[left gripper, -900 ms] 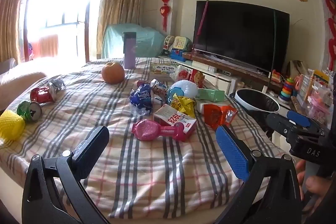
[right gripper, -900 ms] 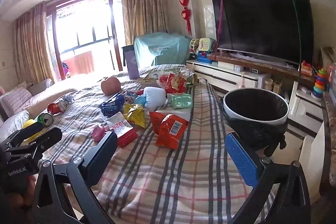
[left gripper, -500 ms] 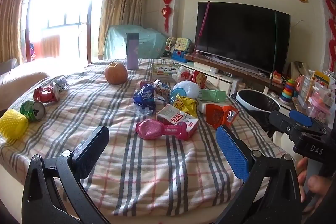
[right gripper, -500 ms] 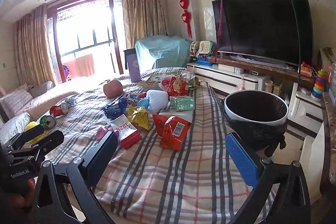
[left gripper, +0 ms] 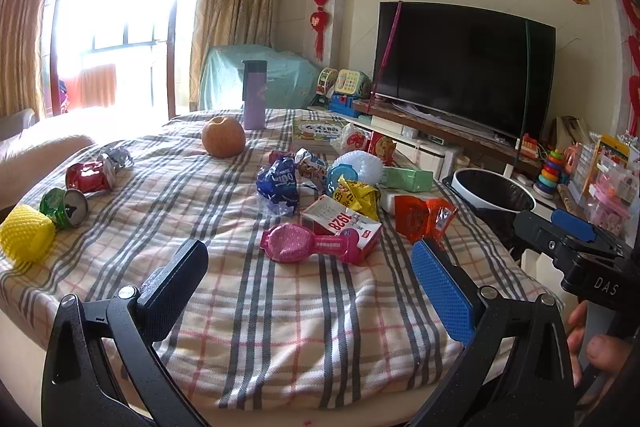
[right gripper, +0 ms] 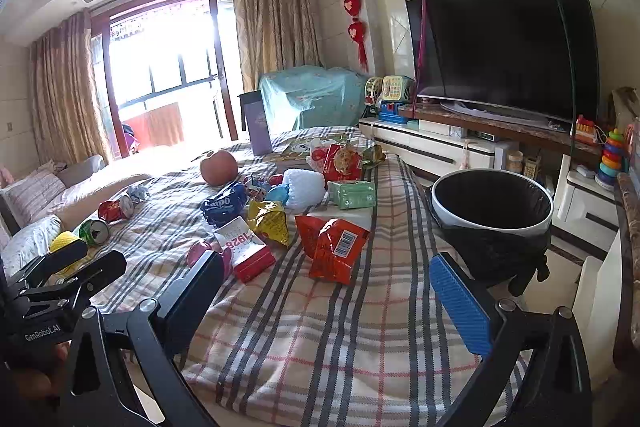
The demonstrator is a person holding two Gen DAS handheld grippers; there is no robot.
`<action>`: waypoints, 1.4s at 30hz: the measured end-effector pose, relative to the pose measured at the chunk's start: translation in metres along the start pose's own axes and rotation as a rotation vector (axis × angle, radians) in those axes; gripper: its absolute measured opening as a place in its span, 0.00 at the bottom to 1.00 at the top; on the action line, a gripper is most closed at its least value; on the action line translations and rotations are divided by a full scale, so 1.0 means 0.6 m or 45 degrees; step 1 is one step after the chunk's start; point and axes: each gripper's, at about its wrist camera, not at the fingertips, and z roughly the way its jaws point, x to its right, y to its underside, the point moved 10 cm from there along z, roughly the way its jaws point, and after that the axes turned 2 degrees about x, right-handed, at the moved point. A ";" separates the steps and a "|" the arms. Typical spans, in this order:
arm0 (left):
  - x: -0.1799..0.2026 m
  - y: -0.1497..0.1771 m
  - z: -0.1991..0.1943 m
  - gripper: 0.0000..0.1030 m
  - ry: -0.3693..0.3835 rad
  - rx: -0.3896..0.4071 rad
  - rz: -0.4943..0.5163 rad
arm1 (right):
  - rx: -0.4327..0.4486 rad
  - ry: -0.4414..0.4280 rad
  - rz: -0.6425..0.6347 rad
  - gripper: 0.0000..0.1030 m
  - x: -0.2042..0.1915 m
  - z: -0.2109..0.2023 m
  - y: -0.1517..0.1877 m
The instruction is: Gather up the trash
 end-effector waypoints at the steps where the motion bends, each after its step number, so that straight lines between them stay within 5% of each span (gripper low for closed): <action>1: 0.000 0.000 0.000 1.00 -0.001 -0.001 0.000 | 0.001 -0.002 0.000 1.00 0.000 -0.001 -0.001; 42: 0.002 0.008 0.006 1.00 0.003 -0.020 -0.006 | -0.007 -0.021 0.015 1.00 -0.006 0.001 0.002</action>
